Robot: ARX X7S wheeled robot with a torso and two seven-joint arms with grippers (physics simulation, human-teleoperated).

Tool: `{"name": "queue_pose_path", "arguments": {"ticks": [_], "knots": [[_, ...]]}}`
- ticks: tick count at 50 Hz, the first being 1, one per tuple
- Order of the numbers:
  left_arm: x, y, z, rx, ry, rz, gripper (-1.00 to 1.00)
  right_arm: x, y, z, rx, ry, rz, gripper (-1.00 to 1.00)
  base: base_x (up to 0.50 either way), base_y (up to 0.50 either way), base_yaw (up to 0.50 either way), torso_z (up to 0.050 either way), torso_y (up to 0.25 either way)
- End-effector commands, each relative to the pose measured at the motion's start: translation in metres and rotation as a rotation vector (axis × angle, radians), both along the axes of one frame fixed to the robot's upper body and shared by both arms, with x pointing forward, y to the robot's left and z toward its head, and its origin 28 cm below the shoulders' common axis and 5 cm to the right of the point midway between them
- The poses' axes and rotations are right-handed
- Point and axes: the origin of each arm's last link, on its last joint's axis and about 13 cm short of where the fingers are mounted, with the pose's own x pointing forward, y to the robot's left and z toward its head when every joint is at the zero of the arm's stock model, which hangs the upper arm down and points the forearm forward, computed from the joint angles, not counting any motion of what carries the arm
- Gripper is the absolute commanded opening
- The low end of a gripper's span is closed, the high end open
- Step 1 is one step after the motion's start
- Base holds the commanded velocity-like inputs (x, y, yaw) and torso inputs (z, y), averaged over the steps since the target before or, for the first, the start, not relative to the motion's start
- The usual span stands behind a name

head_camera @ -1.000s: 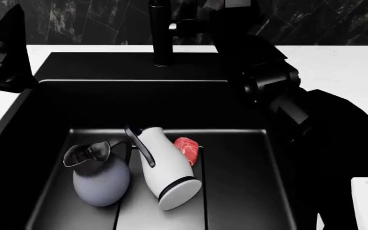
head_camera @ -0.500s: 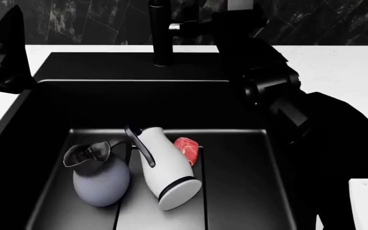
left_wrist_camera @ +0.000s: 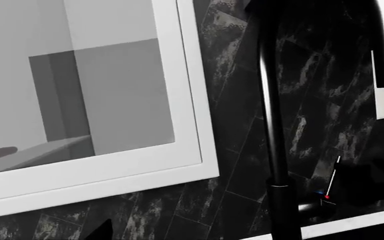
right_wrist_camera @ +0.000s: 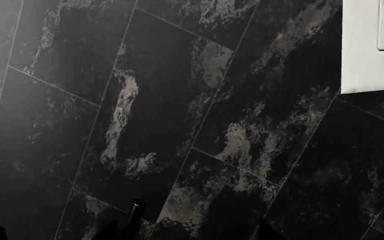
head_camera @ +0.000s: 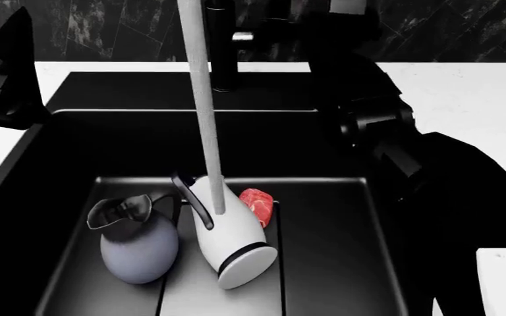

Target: Pick the pitcher and pitcher and place them in the sink. Then turn on the water.

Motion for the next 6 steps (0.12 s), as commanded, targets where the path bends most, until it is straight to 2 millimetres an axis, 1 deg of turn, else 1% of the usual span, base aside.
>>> {"name": "queue_pose_path", "arguments": {"ticks": [1, 2, 4, 5, 6], "knots": [[0.001, 0.0, -0.001, 0.0, 0.001, 0.002, 1.0, -0.001, 0.0, 0.014, 0.074, -0.187, 0.076, 1.0, 0.0, 0.0, 0.0, 0.0, 0.0], [0.001, 0.0, -0.001, 0.0, 0.0, 0.001, 1.0, -0.002, 0.0, 0.021, 0.071, -0.276, 0.1, 1.0, 0.0, 0.0, 0.0, 0.0, 0.0], [0.001, 0.001, -0.001, -0.005, 0.0, 0.003, 1.0, -0.004, 0.0, 0.029, 0.095, -0.38, 0.108, 1.0, 0.0, 0.0, 0.0, 0.0, 0.0], [0.001, 0.001, -0.002, -0.004, -0.001, 0.004, 1.0, -0.005, -0.001, 0.03, 0.079, -0.406, 0.101, 1.0, 0.0, 0.0, 0.0, 0.0, 0.0], [0.001, 0.002, -0.002, -0.004, -0.003, 0.005, 1.0, -0.007, -0.003, 0.035, 0.082, -0.489, 0.088, 1.0, 0.0, 0.0, 0.0, 0.0, 0.0]]}}
